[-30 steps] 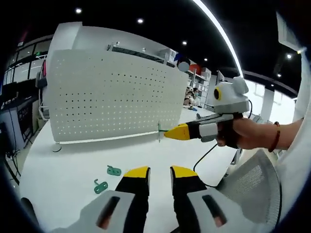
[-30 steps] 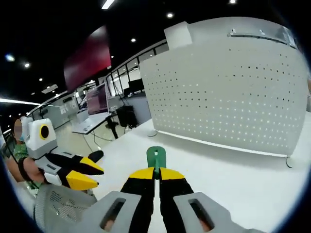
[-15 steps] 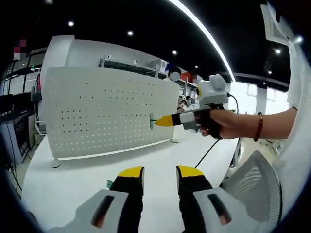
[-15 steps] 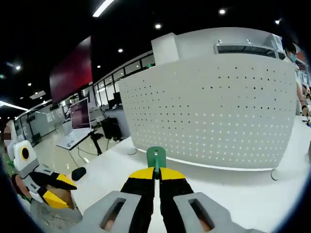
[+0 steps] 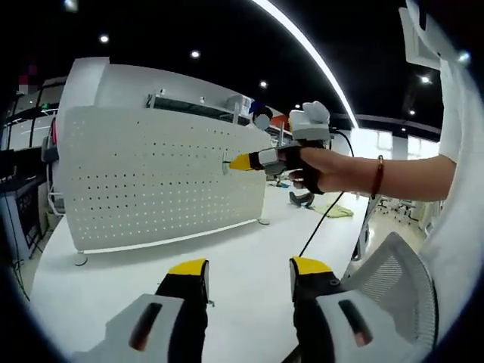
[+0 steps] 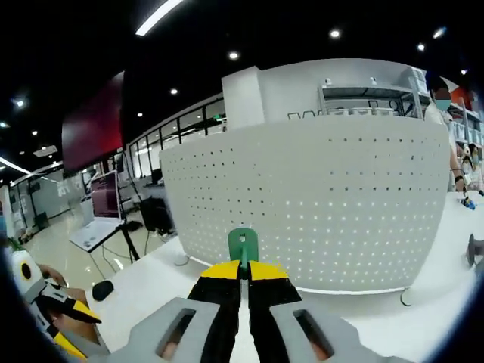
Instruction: Insert the hook assembly into the mounting plate slot until the hook locks in place.
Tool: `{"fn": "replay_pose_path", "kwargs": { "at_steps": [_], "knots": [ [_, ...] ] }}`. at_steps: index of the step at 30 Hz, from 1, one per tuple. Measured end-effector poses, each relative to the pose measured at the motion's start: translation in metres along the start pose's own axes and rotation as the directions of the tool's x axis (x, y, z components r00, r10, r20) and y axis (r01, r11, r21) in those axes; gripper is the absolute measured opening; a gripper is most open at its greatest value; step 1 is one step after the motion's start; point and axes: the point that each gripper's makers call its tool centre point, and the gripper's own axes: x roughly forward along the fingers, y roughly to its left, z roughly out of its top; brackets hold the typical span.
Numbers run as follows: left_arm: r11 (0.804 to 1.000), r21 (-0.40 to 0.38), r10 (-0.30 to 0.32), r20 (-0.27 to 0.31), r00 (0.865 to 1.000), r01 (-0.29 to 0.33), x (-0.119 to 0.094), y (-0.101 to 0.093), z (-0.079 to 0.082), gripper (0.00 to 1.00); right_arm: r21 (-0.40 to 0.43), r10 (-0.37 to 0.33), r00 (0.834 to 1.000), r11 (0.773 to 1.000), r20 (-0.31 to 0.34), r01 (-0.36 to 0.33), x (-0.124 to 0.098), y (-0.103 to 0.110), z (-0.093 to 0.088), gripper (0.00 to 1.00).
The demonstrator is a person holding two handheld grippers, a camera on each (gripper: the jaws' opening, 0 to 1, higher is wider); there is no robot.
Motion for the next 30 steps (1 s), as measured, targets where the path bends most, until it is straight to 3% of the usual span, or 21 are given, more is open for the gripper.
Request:
{"fn": "replay_pose_path", "kwargs": {
  "at_steps": [6, 17, 30],
  "knots": [
    [1.000, 0.011, 0.002, -0.006, 1.000, -0.002, -0.001, 0.001, -0.001, 0.54, 0.026, -0.052, 0.998, 0.998, 0.031, 0.051, 0.005, -0.017, 0.019, 0.01],
    [1.000, 0.021, 0.005, 0.013, 1.000, -0.006, 0.000, 0.009, 0.005, 0.65, 0.029, -0.114, 0.992, 0.993, 0.056, 0.113, 0.017, -0.030, 0.039, 0.01],
    [1.000, 0.014, 0.015, 0.009, 1.000, -0.015, -0.003, 0.014, 0.003, 0.65, 0.023, -0.160, 0.983, 0.987, 0.089, 0.158, 0.029, -0.056, 0.069, 0.01]
  ]
}}
